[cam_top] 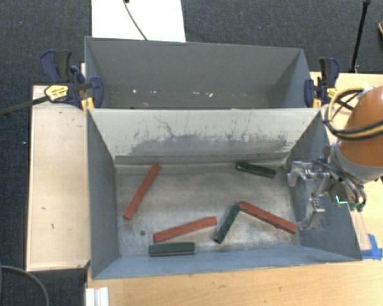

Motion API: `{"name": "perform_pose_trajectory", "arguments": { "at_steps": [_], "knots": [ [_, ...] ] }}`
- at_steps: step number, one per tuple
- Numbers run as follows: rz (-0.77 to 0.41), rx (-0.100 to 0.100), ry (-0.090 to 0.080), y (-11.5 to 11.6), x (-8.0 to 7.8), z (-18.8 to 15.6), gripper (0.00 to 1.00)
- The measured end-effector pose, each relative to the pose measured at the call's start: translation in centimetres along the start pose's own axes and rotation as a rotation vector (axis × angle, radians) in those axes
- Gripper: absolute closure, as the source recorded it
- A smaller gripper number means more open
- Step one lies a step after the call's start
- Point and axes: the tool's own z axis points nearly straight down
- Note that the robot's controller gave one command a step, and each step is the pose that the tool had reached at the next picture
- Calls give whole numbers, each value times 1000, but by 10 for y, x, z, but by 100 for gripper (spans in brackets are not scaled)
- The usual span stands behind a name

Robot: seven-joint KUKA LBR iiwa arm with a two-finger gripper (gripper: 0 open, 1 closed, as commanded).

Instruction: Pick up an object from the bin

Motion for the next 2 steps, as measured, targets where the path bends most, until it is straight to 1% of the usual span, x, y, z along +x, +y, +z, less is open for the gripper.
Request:
{"name": "perform_pose_trajectory", "arguments": {
  "at_steps": [1, 2],
  "knots": [
    [119, -2, -2, 30, -4, 106, 0],
    [114, 1, -8, 28, -6, 103, 100]
  ]
}}
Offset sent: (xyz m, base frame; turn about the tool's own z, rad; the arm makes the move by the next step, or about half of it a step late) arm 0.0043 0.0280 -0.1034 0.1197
